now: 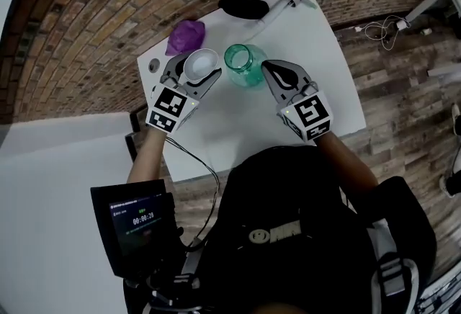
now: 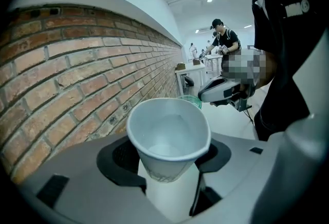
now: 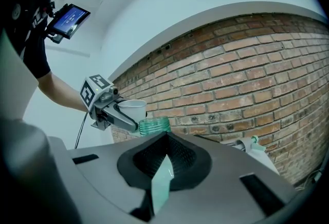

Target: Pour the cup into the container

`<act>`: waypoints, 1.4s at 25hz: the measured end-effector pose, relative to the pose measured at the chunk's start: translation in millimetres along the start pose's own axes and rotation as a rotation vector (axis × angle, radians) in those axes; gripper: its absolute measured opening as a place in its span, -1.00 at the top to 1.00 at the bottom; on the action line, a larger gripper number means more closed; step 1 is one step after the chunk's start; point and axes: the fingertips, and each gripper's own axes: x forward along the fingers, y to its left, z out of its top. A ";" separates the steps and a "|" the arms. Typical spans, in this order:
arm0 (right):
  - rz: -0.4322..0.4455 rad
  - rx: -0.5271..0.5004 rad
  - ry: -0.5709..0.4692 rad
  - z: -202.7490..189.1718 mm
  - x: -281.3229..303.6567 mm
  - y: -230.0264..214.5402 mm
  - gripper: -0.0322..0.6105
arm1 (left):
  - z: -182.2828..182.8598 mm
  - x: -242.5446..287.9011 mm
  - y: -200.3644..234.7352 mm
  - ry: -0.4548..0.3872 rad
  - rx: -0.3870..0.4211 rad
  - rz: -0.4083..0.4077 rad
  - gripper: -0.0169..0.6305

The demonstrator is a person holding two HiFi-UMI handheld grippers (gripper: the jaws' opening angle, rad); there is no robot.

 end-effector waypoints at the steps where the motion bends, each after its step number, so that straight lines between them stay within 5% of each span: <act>1: 0.001 0.003 -0.001 0.2 1.4 -0.8 0.91 | 0.4 0.3 0.7 0.011 0.014 -0.006 0.07; 19: 0.001 0.020 -0.005 1.2 12.7 -5.6 0.91 | 14.0 9.4 -9.9 0.177 0.238 -0.082 0.07; 35: 0.001 0.029 0.002 -0.1 13.1 -4.5 0.91 | 8.5 12.5 -4.3 0.297 0.334 -0.083 0.07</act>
